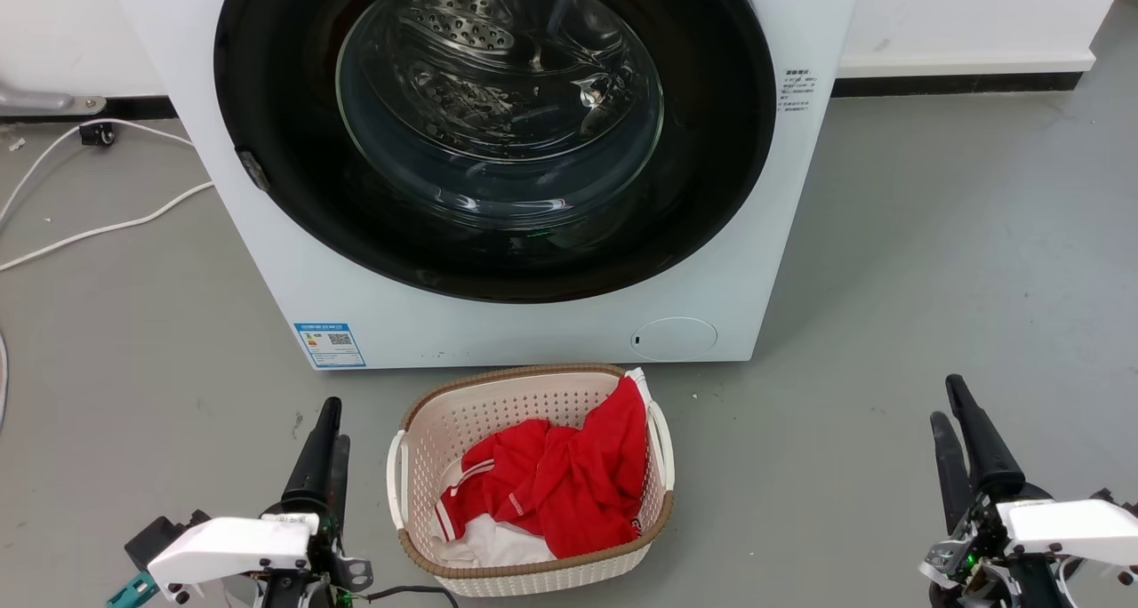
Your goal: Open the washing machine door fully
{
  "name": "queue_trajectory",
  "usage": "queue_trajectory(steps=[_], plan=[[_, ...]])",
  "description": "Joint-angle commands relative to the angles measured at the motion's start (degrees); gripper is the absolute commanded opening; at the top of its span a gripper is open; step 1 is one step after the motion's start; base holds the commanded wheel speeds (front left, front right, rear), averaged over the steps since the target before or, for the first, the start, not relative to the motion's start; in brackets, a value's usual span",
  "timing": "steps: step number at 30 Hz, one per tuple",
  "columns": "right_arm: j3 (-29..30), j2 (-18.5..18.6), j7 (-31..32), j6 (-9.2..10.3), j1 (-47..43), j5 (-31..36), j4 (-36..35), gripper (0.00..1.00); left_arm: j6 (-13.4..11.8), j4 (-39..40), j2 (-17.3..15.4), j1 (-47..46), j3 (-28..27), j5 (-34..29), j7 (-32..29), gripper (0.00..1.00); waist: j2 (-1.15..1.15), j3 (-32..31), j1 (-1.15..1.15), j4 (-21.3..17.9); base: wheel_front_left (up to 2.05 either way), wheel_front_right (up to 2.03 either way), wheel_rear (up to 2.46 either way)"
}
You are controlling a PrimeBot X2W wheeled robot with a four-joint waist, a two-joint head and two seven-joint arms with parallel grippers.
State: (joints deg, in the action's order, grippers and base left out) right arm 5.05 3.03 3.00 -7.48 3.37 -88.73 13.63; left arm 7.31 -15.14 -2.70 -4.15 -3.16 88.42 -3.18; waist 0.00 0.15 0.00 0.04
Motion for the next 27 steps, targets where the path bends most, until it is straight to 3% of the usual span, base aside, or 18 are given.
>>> queue_trajectory(steps=[1,9,27], plan=[[-0.4,0.1,-0.7,-0.01,0.5,2.7,-1.8,1.00,0.1,1.5,-0.1,-2.1,0.4,-2.2,0.9,1.00,0.00,0.0,0.00,0.0,0.00,0.00,0.00],[-1.8,0.2,-2.7,-0.01,0.2,15.3,-4.4,1.00,0.1,3.5,-0.2,-2.4,0.9,-12.3,2.9,1.00,0.00,0.0,0.00,0.1,0.00,0.00,0.00],[-3.1,0.0,-6.7,-0.01,-0.8,41.4,-7.3,1.00,-2.5,5.1,-0.2,-3.2,4.1,-35.2,6.8,1.00,0.00,0.0,0.00,0.4,0.00,0.00,0.00]])
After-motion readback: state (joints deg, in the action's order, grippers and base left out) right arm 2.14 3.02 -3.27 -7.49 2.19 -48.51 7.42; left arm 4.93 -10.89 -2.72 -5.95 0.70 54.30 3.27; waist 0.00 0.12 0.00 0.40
